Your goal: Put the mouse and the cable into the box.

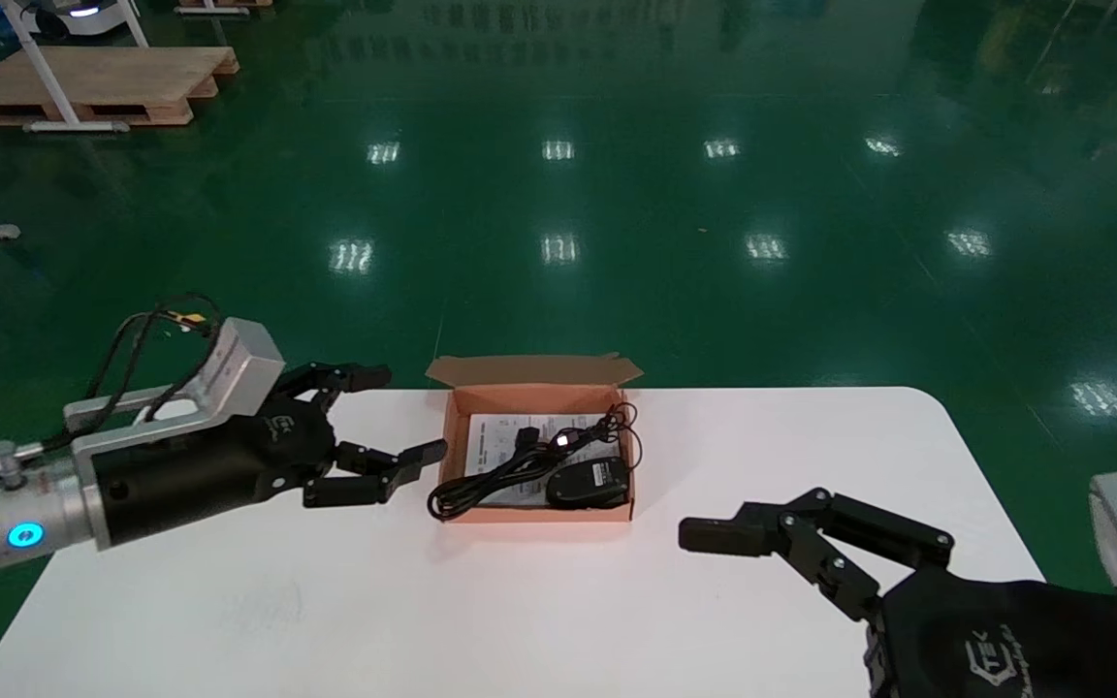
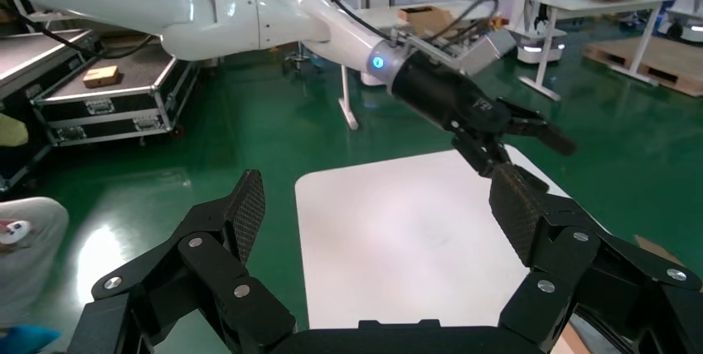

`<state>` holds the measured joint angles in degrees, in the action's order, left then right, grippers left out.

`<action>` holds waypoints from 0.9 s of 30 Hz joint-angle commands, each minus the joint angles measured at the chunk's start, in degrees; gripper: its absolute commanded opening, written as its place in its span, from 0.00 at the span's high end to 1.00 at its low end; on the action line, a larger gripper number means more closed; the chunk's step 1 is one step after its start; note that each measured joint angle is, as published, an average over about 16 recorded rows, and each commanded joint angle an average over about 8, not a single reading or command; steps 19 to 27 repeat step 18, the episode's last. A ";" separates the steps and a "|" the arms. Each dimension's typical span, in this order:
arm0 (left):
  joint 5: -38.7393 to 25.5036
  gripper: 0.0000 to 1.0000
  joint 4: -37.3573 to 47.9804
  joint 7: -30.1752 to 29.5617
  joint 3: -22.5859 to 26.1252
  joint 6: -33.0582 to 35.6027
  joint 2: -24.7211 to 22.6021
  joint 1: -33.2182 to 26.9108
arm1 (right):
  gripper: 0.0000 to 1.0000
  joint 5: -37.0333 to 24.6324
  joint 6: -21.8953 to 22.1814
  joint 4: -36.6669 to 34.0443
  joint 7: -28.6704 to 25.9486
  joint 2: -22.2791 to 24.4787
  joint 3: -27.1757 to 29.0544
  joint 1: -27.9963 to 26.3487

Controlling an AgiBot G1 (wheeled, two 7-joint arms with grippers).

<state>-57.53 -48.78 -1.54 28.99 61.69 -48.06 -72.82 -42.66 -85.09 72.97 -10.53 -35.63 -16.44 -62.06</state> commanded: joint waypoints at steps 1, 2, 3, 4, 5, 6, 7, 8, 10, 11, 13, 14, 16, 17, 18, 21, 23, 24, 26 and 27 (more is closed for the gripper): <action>1.64 0.00 -2.59 -0.96 -1.35 2.51 1.36 1.17 | 0.00 0.81 -0.61 0.58 -0.19 0.61 0.39 0.48; 2.43 0.00 -3.84 -1.43 -2.01 3.72 2.02 1.74 | 0.00 0.82 -0.62 0.57 -0.19 0.61 0.38 0.47; 3.25 0.00 -5.15 -1.91 -2.69 4.98 2.71 2.34 | 0.00 0.82 -0.62 0.57 -0.19 0.61 0.38 0.47; 4.08 0.00 -6.45 -2.40 -3.37 6.25 3.39 2.93 | 0.00 0.82 -0.62 0.56 -0.18 0.61 0.37 0.47; 4.87 0.00 -7.71 -2.86 -4.03 7.46 4.05 3.50 | 0.00 0.82 -0.62 0.56 -0.18 0.61 0.37 0.46; 5.69 0.00 -9.01 -3.35 -4.71 8.72 4.74 4.09 | 0.00 0.83 -0.62 0.56 -0.18 0.61 0.36 0.46; 6.52 0.00 -10.31 -3.83 -5.39 9.98 5.42 4.68 | 0.00 0.83 -0.62 0.56 -0.18 0.62 0.36 0.46; 7.30 0.00 -11.56 -4.29 -6.04 11.19 6.08 5.24 | 0.00 0.83 -0.61 0.56 -0.17 0.62 0.35 0.46; 8.95 0.00 -14.17 -5.26 -7.41 13.71 7.45 6.43 | 0.00 0.84 -0.61 0.55 -0.17 0.62 0.34 0.45; 9.75 0.00 -15.43 -5.73 -8.07 14.94 8.11 7.00 | 0.00 0.84 -0.61 0.55 -0.17 0.62 0.34 0.45; 11.40 0.00 -18.04 -6.70 -9.43 17.46 9.48 8.18 | 0.00 0.85 -0.61 0.55 -0.16 0.63 0.33 0.45; 12.19 0.00 -19.30 -7.17 -10.09 18.68 10.14 8.75 | 0.00 0.85 -0.61 0.55 -0.16 0.63 0.33 0.45; 13.37 0.00 -21.16 -7.86 -11.06 20.48 11.12 9.60 | 0.00 0.85 -0.60 0.55 -0.16 0.63 0.32 0.45; 13.75 0.00 -21.77 -8.09 -11.38 21.07 11.44 9.87 | 0.00 0.85 -0.60 0.55 -0.15 0.63 0.32 0.45; 14.15 0.00 -22.39 -8.32 -11.70 21.67 11.77 10.16 | 0.00 0.86 -0.60 0.55 -0.15 0.63 0.32 0.45; 14.15 0.00 -22.39 -8.32 -11.70 21.67 11.77 10.16 | 0.00 0.86 -0.60 0.55 -0.15 0.63 0.32 0.45; 14.15 0.00 -22.39 -8.32 -11.70 21.67 11.77 10.16 | 0.00 0.86 -0.60 0.55 -0.15 0.63 0.32 0.45; 14.15 0.00 -22.39 -8.32 -11.70 21.67 11.77 10.16 | 0.00 0.86 -0.60 0.55 -0.15 0.63 0.32 0.45; 14.15 0.00 -22.39 -8.32 -11.70 21.67 11.77 10.16 | 0.00 0.86 -0.60 0.55 -0.15 0.63 0.32 0.45; 14.15 0.00 -22.39 -8.32 -11.70 21.67 11.77 10.16 | 0.00 0.86 -0.60 0.55 -0.15 0.63 0.32 0.45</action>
